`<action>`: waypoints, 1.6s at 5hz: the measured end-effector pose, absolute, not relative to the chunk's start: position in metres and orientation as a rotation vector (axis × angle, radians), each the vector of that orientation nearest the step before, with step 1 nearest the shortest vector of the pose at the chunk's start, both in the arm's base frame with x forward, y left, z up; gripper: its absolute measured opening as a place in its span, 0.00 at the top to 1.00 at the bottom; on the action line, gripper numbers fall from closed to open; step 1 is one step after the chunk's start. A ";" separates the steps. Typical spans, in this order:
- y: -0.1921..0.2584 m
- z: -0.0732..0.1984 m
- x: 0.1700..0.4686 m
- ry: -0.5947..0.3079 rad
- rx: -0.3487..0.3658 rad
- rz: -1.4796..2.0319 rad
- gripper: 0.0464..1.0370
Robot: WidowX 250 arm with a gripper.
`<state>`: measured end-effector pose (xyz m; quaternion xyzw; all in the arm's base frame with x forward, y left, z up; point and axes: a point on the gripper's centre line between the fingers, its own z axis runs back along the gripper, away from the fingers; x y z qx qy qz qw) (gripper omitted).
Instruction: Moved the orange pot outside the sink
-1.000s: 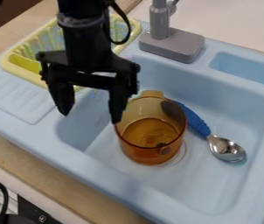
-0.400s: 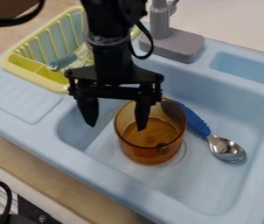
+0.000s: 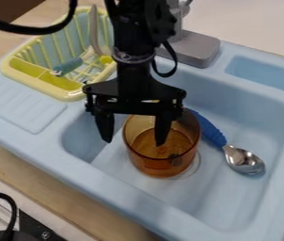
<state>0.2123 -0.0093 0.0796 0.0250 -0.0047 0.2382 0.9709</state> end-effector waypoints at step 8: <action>0.042 0.127 0.179 0.026 0.004 0.770 0.99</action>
